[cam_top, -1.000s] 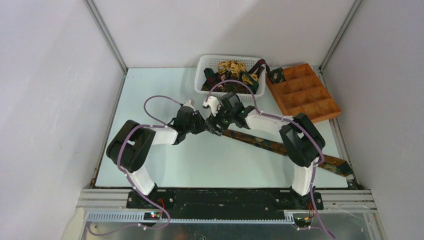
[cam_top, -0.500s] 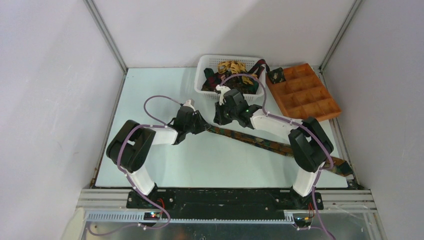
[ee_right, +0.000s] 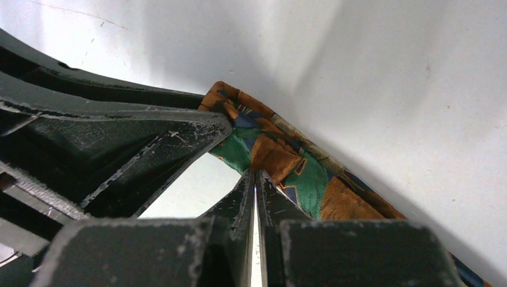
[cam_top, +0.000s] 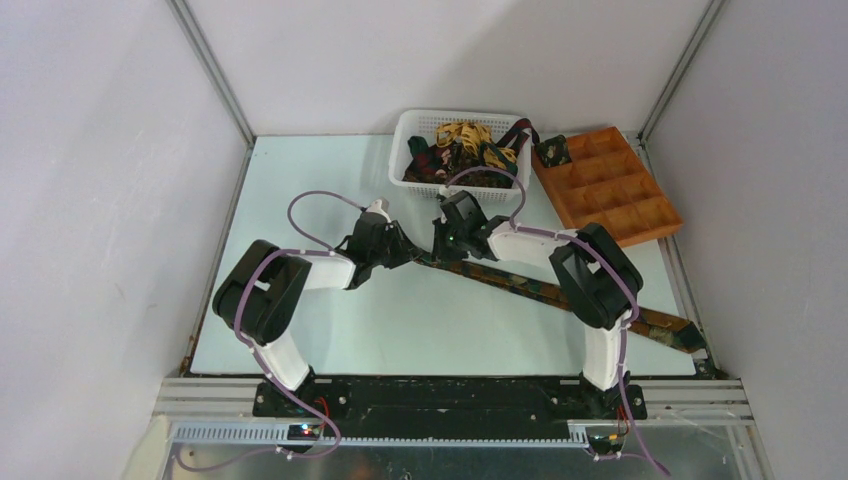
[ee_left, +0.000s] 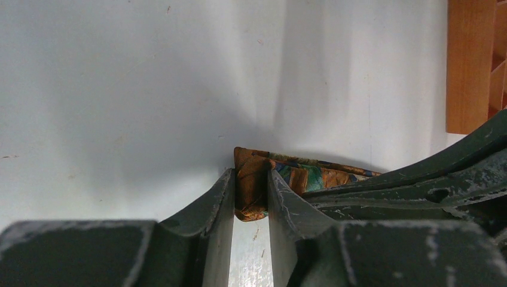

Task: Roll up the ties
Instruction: Roll the tie at the center of the board.

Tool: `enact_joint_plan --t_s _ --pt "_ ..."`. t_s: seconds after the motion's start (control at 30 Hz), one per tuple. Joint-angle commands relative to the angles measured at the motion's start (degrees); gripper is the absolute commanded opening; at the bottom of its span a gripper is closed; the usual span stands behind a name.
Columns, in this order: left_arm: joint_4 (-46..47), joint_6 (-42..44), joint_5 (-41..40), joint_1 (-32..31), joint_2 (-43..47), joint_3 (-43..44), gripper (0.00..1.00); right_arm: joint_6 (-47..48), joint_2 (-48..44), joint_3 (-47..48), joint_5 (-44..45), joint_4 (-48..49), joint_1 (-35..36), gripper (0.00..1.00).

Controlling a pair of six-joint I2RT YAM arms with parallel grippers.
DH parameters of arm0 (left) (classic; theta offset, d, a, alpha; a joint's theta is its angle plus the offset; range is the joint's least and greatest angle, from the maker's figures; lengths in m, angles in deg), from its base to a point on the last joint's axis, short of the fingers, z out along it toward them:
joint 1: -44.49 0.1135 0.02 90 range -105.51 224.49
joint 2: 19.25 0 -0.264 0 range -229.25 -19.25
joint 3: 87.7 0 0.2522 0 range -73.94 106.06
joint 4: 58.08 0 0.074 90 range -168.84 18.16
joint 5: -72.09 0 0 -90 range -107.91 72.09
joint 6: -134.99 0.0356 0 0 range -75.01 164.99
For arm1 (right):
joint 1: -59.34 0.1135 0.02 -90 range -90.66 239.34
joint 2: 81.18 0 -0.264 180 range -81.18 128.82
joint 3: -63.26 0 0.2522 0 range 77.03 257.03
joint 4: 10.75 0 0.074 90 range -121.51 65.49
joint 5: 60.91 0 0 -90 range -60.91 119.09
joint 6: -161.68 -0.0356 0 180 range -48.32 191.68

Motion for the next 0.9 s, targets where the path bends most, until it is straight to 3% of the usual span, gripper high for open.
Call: enact_joint_plan --t_s 0.0,0.13,0.4,0.67,0.87 --pt "1.1 1.1 -0.6 -0.2 1.0 -0.2 0.30 -1.7 1.7 0.1 2.4 0.2 -0.3 0.06" --pt "1.0 1.2 -0.8 -0.2 1.4 -0.3 0.32 -1.6 3.2 0.1 3.1 -0.3 -0.4 0.05" --pt "-1.3 2.3 -2.9 -0.2 2.8 -0.3 0.56 -1.3 4.2 0.0 3.6 -0.9 -0.3 0.05" --pt "-2.5 2.9 -3.7 -0.1 2.5 0.0 0.55 -0.8 3.9 0.1 3.2 -0.3 -0.4 0.05" --pt "-5.3 3.3 -8.0 -0.1 8.0 -2.5 0.55 -0.6 3.2 0.1 2.4 0.4 -0.4 0.06"
